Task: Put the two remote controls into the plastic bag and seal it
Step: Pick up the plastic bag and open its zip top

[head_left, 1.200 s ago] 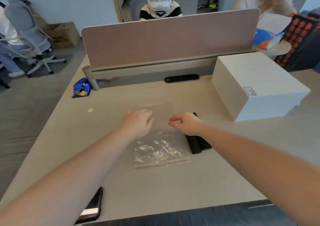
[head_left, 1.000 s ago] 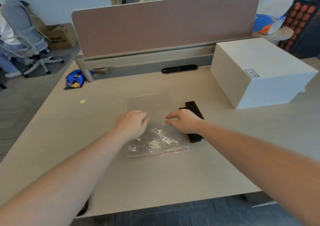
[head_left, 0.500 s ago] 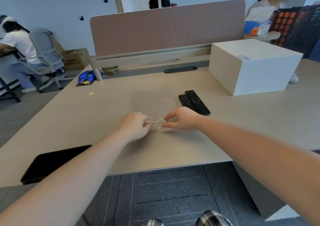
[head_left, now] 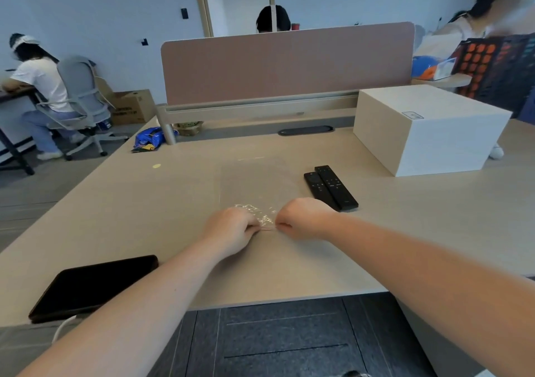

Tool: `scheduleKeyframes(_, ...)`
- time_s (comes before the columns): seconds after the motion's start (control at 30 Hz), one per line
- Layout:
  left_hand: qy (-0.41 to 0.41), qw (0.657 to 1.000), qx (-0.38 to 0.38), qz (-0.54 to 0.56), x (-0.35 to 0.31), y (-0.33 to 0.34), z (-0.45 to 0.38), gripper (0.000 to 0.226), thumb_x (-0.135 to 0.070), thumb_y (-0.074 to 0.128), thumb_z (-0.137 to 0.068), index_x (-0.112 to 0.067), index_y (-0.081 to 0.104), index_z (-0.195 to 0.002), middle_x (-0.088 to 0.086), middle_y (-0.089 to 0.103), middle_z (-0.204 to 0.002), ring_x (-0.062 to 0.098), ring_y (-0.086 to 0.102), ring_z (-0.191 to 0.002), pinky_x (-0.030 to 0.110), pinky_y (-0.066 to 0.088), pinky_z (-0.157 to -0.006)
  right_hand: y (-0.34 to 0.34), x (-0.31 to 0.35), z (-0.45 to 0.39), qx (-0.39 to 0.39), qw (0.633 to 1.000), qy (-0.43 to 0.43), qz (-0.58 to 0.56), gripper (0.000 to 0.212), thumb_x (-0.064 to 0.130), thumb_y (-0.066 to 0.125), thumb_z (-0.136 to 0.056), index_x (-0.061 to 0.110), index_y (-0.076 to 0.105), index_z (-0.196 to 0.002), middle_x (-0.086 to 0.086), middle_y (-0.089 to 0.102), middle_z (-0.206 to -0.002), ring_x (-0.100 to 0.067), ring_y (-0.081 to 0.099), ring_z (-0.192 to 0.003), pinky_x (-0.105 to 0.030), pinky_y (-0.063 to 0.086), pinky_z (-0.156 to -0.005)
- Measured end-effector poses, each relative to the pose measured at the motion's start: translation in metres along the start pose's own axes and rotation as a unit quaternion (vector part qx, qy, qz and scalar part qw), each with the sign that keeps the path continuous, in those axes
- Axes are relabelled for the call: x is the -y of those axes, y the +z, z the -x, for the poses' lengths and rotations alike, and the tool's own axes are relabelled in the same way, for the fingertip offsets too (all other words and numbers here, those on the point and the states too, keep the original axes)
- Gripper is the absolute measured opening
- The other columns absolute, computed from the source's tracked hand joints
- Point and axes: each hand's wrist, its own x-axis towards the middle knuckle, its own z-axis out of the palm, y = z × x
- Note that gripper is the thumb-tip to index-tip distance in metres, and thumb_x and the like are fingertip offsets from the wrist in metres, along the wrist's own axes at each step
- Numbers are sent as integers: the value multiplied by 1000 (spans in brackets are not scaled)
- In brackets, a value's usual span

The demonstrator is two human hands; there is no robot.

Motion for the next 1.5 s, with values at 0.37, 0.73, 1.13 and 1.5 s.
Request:
scheduleKeyframes(0.37,-3,999,-46,6,-6,-1,-3,21,-32,51,-89,-22,69,-93,1,68,-96,24,54,-99,36,49,-74,0,2,-9,-22,996,44,-77,24,14,44,-90,11,68,-93,-9,68,-96,-32,61,-91,-35,51,-72)
scheduleKeyframes(0.73,-75,956,-283,32,-22,2,-5,18,-32,70,-76,-17,62,-70,1,64,-78,29,56,-84,35,37,-66,5,-2,-18,-97,966,99,-217,23,10,50,-87,12,72,-94,-10,72,-102,-31,63,-97,-37,54,-82)
scheduleKeyframes(1.13,-287,775,-62,560,-46,2,-23,23,-25,66,-82,-13,68,-63,7,65,-58,13,53,-42,21,42,-46,0,-7,-23,-133,927,144,-319,14,12,61,-86,9,72,-94,-4,69,-86,-20,58,-80,-25,42,-68)
scheduleKeyframes(1.5,-277,794,-34,540,-39,3,-24,25,-12,54,-87,-13,64,-63,5,64,-61,18,56,-49,22,33,-44,-3,-6,-22,-107,885,168,-421,17,10,62,-88,11,59,-71,1,52,-58,-21,55,-58,-35,55,-63)
